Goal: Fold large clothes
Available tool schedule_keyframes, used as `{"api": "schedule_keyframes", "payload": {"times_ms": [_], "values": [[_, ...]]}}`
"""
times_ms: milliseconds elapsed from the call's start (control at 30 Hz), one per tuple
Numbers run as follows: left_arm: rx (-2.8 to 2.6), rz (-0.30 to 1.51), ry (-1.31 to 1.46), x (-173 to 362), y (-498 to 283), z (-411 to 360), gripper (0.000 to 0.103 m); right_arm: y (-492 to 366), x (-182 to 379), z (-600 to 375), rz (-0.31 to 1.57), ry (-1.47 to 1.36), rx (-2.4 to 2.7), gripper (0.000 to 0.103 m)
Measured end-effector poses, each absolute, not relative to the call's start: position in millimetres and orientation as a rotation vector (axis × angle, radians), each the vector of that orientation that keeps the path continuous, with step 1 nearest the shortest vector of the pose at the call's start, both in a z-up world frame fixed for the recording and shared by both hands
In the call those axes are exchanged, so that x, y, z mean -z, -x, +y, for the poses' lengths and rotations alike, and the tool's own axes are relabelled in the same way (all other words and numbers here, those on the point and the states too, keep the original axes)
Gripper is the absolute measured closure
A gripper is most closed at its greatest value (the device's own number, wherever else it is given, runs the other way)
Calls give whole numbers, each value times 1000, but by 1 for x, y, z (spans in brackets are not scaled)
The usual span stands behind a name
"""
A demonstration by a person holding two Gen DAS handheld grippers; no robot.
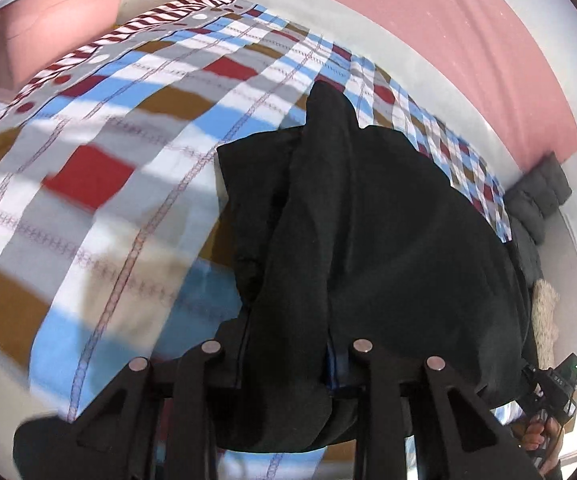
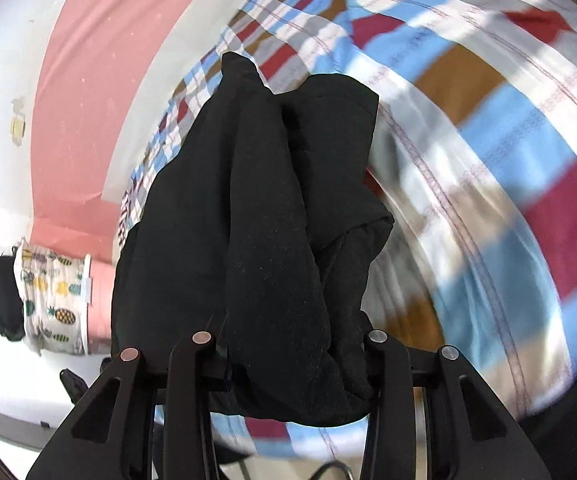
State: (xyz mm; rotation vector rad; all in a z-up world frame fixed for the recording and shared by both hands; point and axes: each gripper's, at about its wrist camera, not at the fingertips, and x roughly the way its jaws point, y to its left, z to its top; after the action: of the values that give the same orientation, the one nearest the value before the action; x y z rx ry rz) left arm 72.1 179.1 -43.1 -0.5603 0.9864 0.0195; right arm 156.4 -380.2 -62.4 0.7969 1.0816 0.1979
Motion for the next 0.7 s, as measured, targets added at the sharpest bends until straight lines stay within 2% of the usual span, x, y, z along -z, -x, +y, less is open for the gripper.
{"api": "schedule_keyframes", "payload": {"times_ms": [167,233,333,400,533,600,700], "values": [[-14,983,551,47,-40,174,73,-124,69,-383,1088,-811,-194,64],[-18,986,547,50,-40,173,71,-120,75,-385,1089,-819,-194,59],[-39,1008,545,50,-43,175,63,-116,78,-389,1098,-850,-176,48],[-55,1014,531,43,-40,175,57,-112,72,-389,1097,-825,-157,44],[-81,948,485,20,-26,182,57,-101,53,-394,1057,-734,-119,35],[-86,905,481,7,-24,186,47,-98,39,-398,1005,-682,-91,35],[-65,877,454,-5,-42,185,44,-105,15,-396,929,-601,-93,35]]}}
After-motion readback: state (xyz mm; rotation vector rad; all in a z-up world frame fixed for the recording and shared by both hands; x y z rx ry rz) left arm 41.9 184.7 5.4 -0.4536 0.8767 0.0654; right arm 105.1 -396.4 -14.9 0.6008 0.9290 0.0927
